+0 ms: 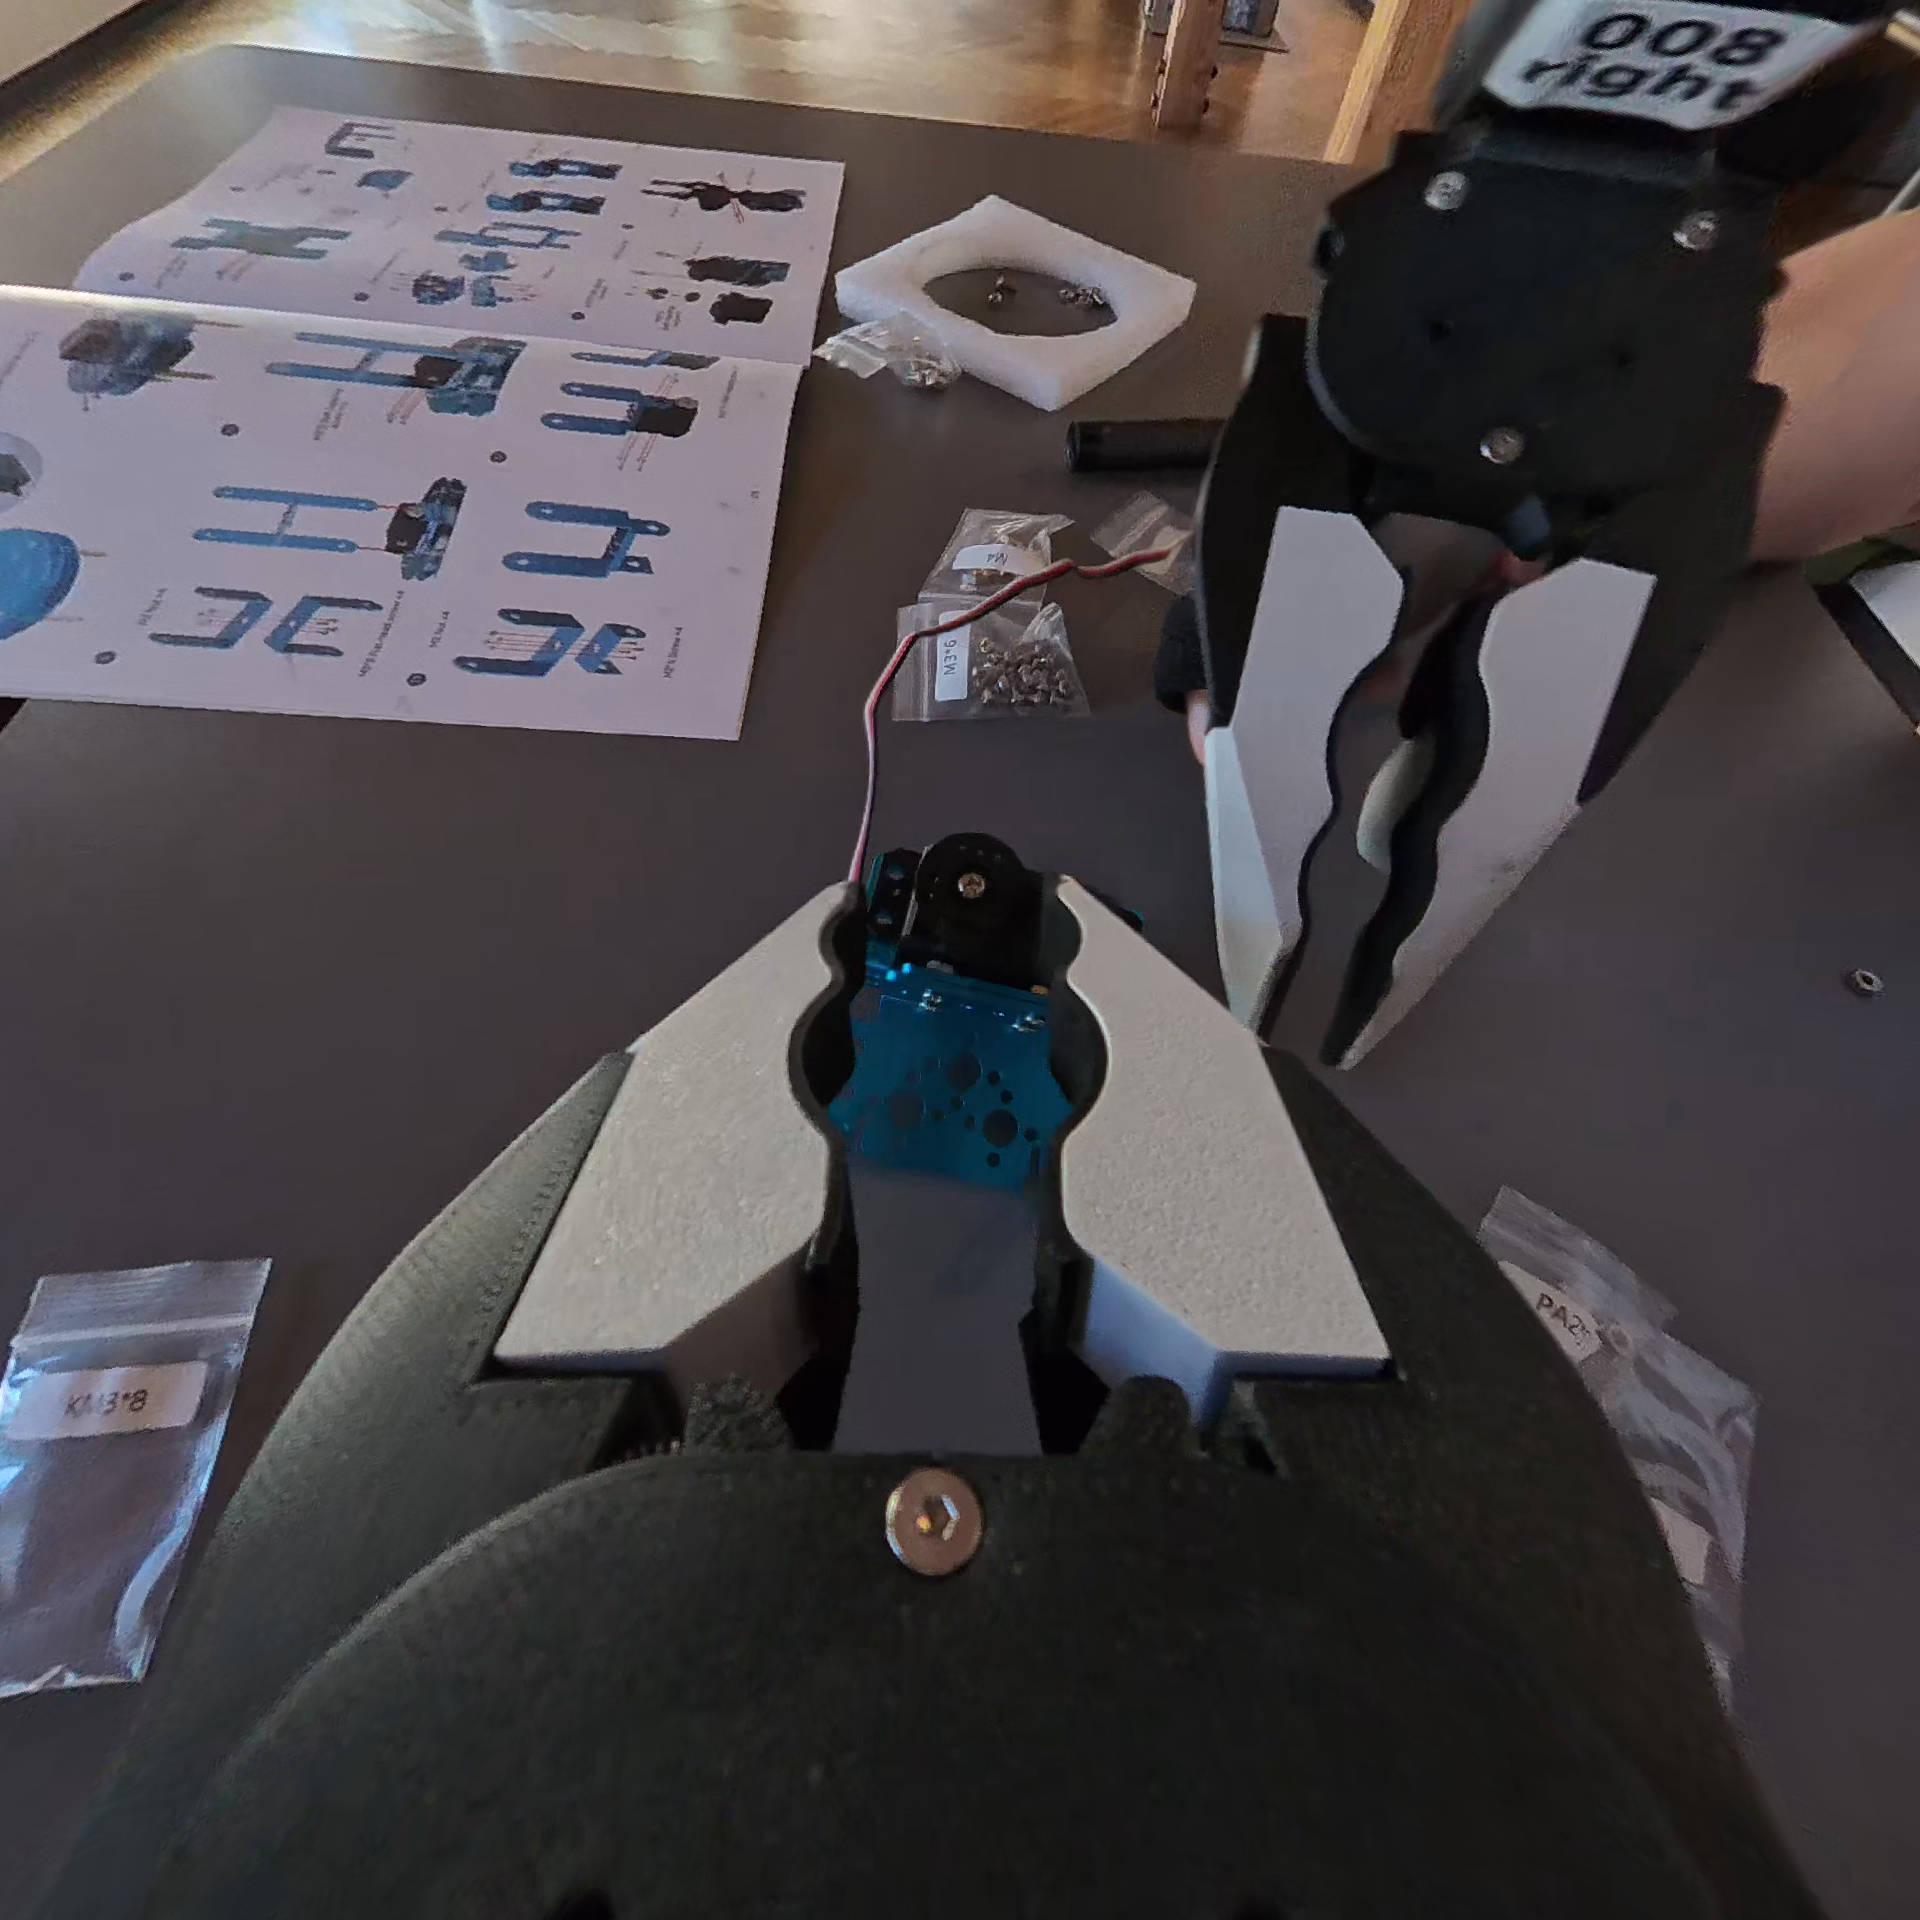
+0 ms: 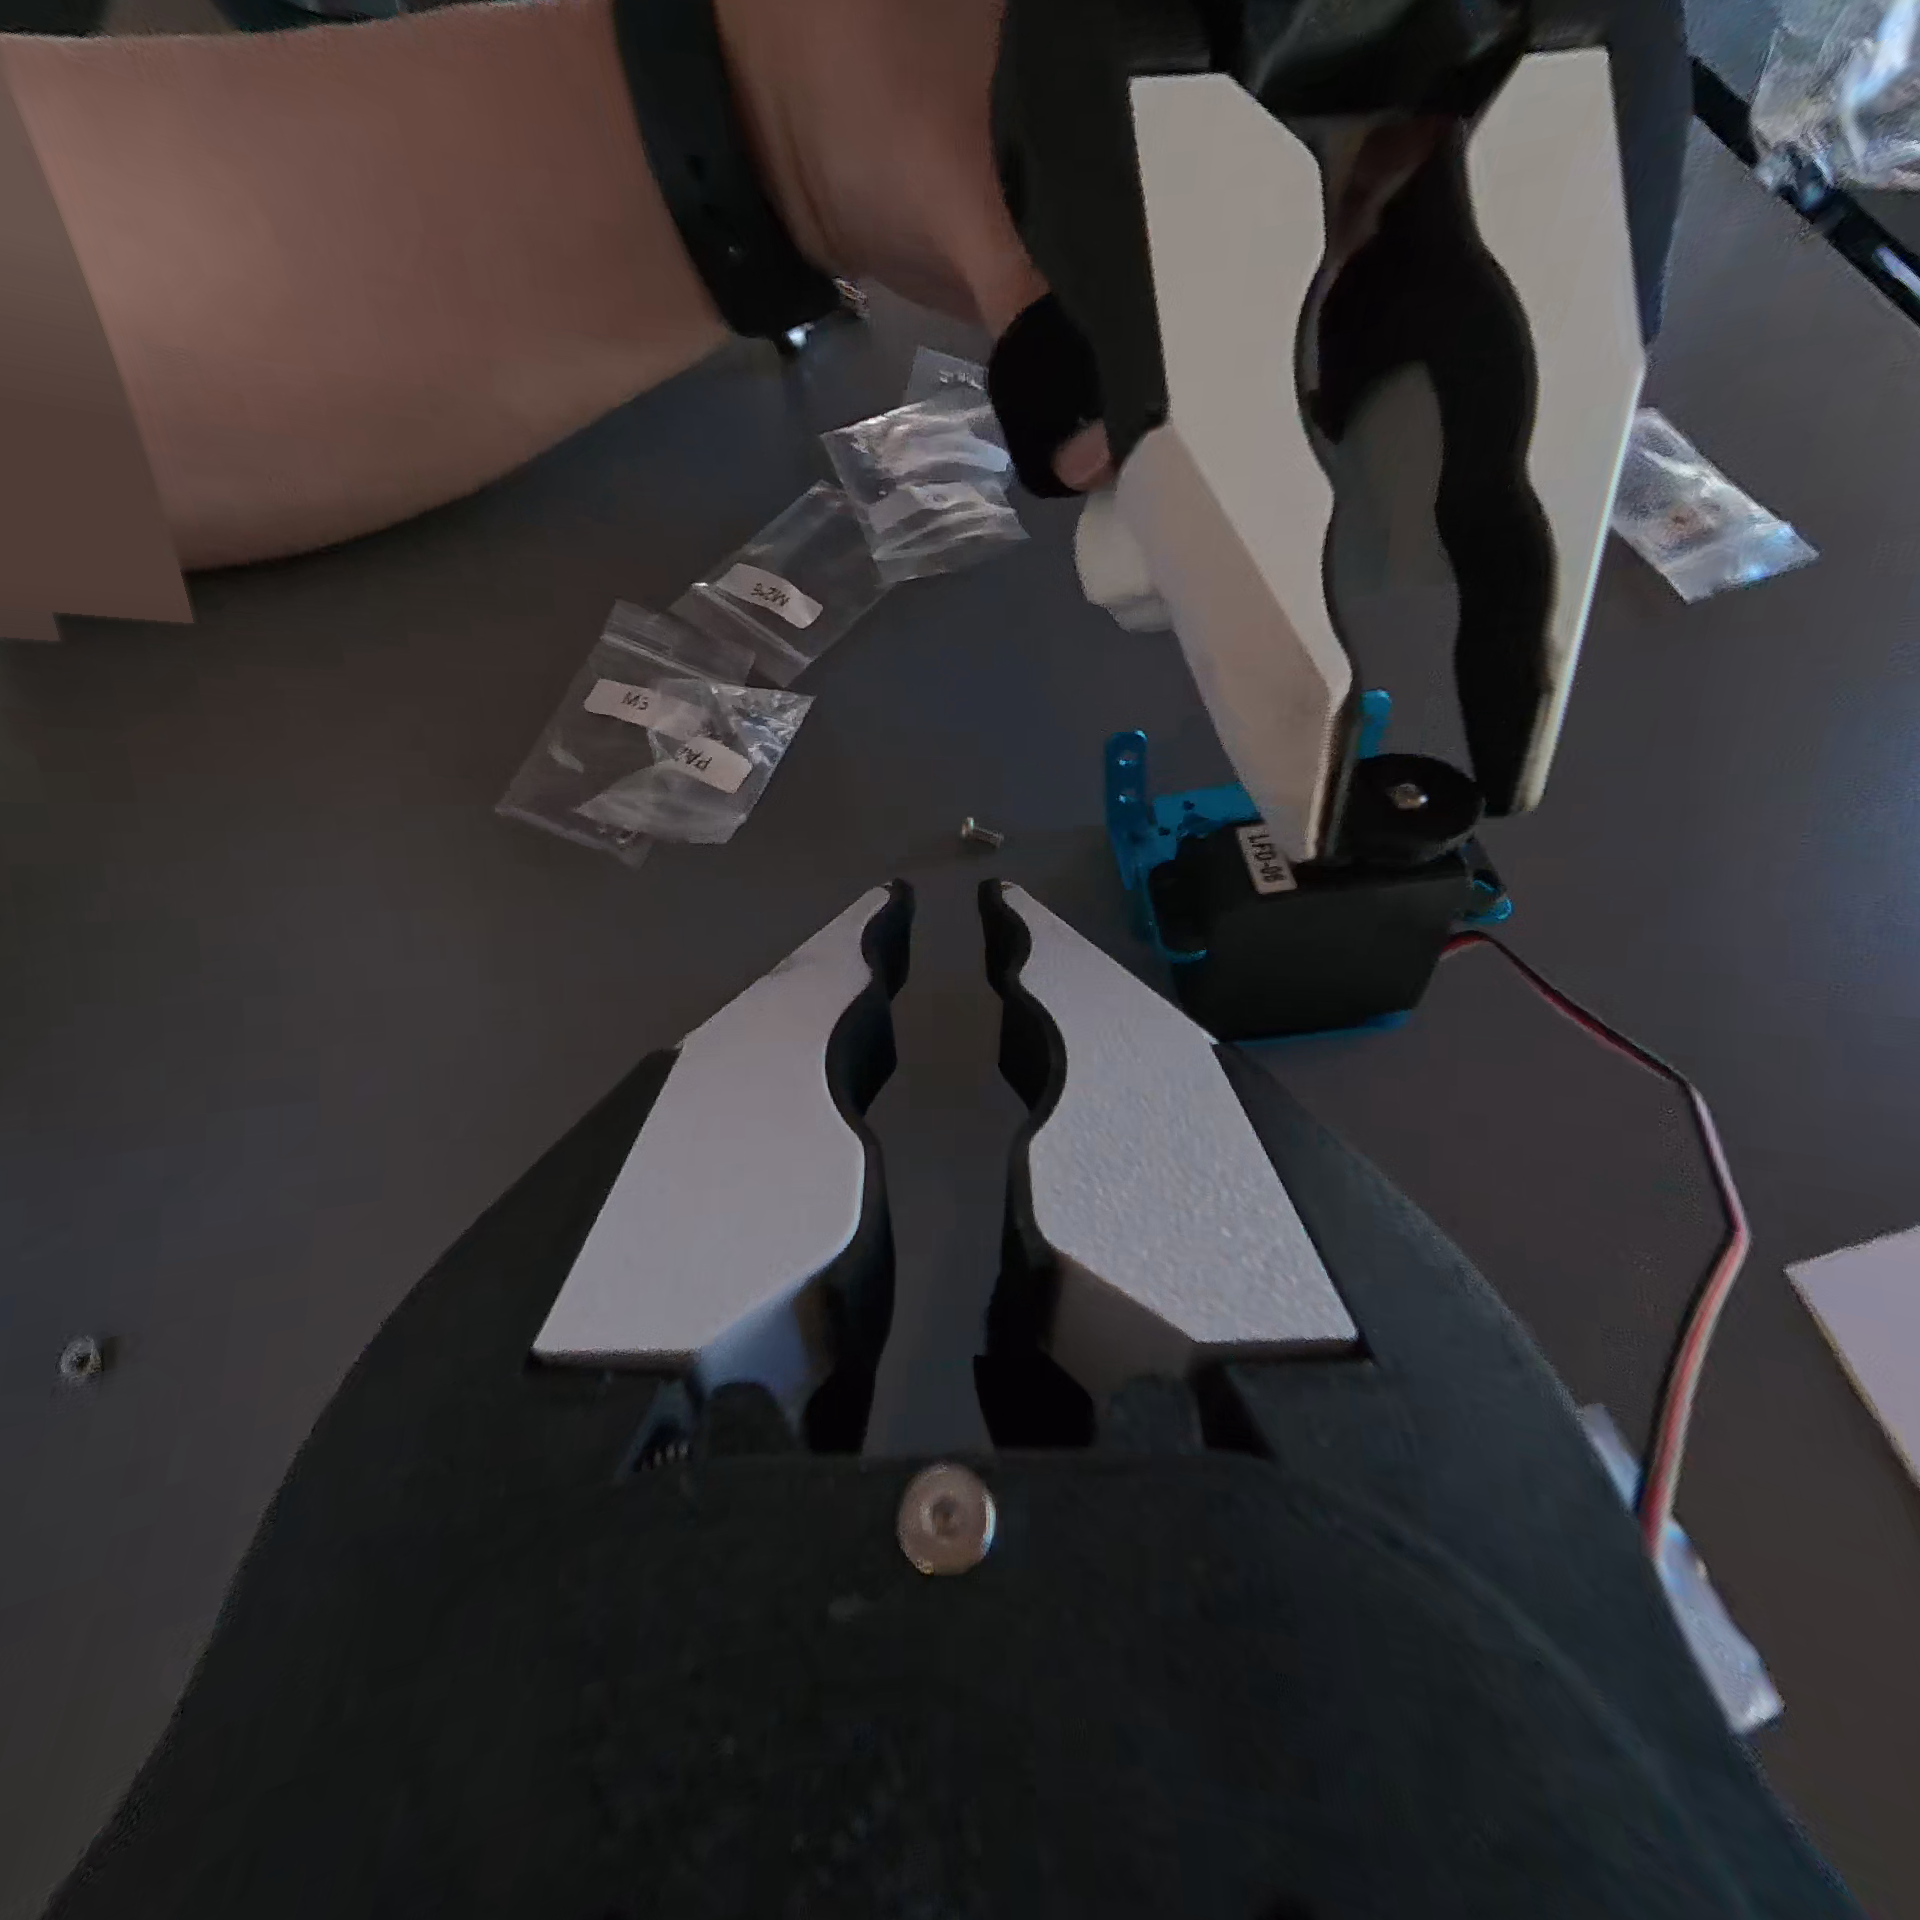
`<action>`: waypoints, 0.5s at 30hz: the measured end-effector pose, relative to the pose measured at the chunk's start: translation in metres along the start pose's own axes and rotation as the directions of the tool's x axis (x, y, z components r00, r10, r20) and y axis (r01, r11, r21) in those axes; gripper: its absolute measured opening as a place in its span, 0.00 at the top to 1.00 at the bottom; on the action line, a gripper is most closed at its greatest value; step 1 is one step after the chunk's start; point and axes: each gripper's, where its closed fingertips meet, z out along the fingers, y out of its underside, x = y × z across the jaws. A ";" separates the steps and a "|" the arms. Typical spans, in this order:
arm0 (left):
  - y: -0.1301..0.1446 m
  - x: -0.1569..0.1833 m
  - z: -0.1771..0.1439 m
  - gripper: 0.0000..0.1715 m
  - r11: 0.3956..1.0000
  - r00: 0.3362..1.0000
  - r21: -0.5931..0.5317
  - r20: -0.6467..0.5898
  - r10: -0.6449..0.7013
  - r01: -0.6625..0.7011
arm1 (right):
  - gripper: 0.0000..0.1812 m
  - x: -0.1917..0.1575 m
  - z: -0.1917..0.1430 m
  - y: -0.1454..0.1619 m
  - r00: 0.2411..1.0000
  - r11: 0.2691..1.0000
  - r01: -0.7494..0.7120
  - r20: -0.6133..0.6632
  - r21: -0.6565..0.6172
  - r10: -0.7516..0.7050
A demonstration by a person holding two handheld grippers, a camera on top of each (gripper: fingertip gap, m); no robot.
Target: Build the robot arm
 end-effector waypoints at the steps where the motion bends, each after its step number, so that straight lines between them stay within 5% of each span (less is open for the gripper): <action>1: 0.001 -0.001 -0.001 0.78 1.000 1.000 -0.001 -0.002 -0.012 0.012 | 0.92 -0.001 0.002 -0.001 1.000 1.000 -0.019 -0.023 -0.006 0.019; 5: -0.008 -0.003 -0.010 0.73 0.997 0.998 0.050 -0.016 -0.065 0.066 | 0.91 -0.004 0.013 -0.009 0.998 1.000 -0.011 -0.064 0.010 0.011; 15: -0.034 -0.031 -0.045 0.74 0.980 0.982 0.185 0.153 -0.108 0.079 | 0.90 0.023 0.031 -0.006 0.958 0.905 0.241 -0.064 -0.350 -0.279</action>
